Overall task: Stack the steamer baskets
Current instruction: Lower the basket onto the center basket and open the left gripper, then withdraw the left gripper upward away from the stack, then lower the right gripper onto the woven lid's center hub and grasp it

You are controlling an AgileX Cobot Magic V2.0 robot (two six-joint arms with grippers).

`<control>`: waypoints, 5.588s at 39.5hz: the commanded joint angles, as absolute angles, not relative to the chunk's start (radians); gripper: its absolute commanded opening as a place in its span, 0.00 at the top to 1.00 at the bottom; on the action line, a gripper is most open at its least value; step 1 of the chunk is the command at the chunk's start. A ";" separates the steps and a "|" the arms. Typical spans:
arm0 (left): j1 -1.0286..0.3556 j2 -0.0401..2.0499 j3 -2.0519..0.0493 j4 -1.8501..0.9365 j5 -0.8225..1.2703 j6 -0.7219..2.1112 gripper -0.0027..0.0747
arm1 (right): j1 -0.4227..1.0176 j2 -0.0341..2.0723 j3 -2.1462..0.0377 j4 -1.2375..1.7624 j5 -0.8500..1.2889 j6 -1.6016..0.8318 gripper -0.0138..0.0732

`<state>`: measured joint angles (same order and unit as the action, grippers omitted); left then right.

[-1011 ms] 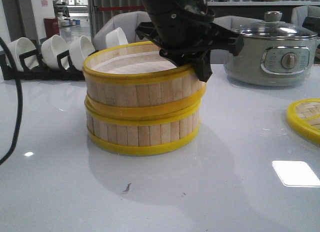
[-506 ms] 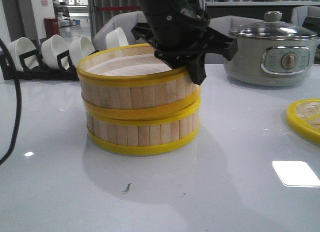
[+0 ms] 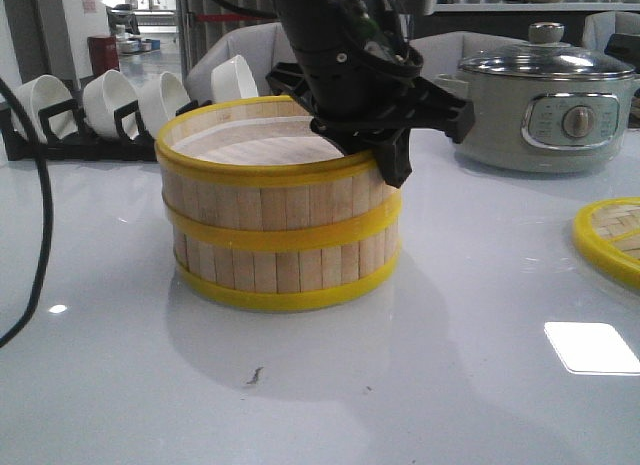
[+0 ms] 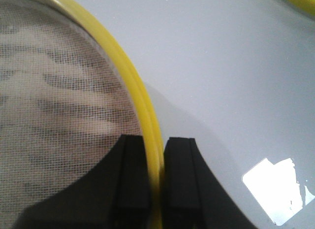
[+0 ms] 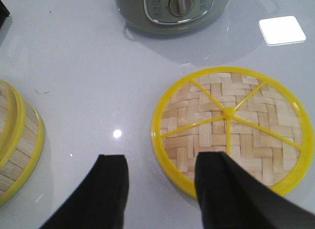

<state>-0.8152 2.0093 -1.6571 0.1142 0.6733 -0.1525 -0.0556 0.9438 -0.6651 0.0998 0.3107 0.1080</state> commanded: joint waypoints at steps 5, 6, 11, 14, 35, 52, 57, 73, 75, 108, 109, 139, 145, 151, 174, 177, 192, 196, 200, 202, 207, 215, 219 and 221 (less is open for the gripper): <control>-0.819 1.948 -1.697 0.132 0.608 -0.147 0.85 | -0.061 0.936 -0.701 0.104 0.242 0.100 0.35; -0.819 1.948 -1.697 0.132 0.608 -0.147 0.85 | -0.061 0.936 -0.701 0.104 0.242 0.100 0.35; -0.819 1.948 -1.697 0.132 0.601 -0.147 0.83 | -0.061 0.936 -0.701 0.104 0.242 0.100 0.35; -0.819 1.948 -1.697 0.132 0.599 -0.147 0.77 | -0.061 0.936 -0.701 0.104 0.242 0.100 0.35; -0.819 1.948 -1.745 0.132 0.610 -0.147 0.49 | -0.061 0.936 -0.701 0.104 0.244 0.100 0.35; -0.817 1.948 -1.910 0.134 0.696 -0.147 0.53 | -0.061 0.936 -0.701 0.104 0.246 0.100 0.35; -0.801 1.932 -1.953 0.134 0.706 -0.147 0.83 | -0.061 0.936 -0.701 0.104 0.246 0.100 0.35; -0.540 1.708 -1.950 0.129 0.679 -0.179 0.85 | -0.061 0.936 -0.701 0.104 0.246 0.100 0.35; -0.490 1.674 -1.939 0.127 0.679 -0.192 0.85 | -0.061 0.936 -0.701 0.104 0.246 0.100 0.35; -0.200 0.820 -0.803 0.105 0.261 -0.259 0.85 | -0.061 0.936 -0.701 0.104 0.246 0.100 0.35; -0.200 0.802 -0.770 0.105 0.254 -0.259 0.85 | -0.061 0.936 -0.701 0.104 0.246 0.100 0.35; -0.200 0.556 -0.472 0.096 0.203 -0.259 0.85 | -0.061 0.936 -0.701 0.104 0.260 0.100 0.53; -0.200 0.556 -0.472 0.096 0.203 -0.259 0.85 | -0.061 0.936 -0.701 0.104 0.295 0.100 0.81; -0.200 0.556 -0.472 0.096 0.203 -0.259 0.85 | -0.061 0.936 -0.701 0.104 0.303 0.100 0.79; -0.200 0.556 -0.472 0.096 0.201 -0.259 0.85 | -0.061 0.967 -0.702 0.097 0.350 0.091 0.46; -0.200 0.556 -0.472 0.096 0.201 -0.259 0.85 | -0.061 0.998 -0.702 0.097 0.352 0.091 0.46; -0.200 0.556 -0.472 0.096 0.201 -0.259 0.85 | -0.115 1.289 -0.861 -0.023 0.376 0.091 0.50; -0.200 0.556 -0.472 0.096 0.201 -0.259 0.85 | -0.152 1.394 -0.960 -0.023 0.420 0.091 0.50; -0.200 0.556 -0.472 0.096 0.201 -0.259 0.85 | -0.164 1.508 -1.063 -0.023 0.467 0.091 0.50; -0.200 0.556 -0.472 0.096 0.201 -0.259 0.85 | -0.164 1.557 -1.109 -0.023 0.489 0.091 0.50; -0.200 0.556 -0.472 0.096 0.201 -0.259 0.85 | -0.164 1.660 -1.212 -0.032 0.571 0.091 0.50; -0.200 0.556 -0.472 0.096 0.201 -0.259 0.85 | -0.170 1.754 -1.321 -0.101 0.641 0.092 0.50; -0.200 0.556 -0.472 0.096 0.201 -0.259 0.85 | -0.181 1.765 -1.341 -0.112 0.643 0.092 0.50; -0.200 0.556 -0.472 0.096 0.201 -0.259 0.85 | -0.185 1.766 -1.343 -0.112 0.638 0.092 0.50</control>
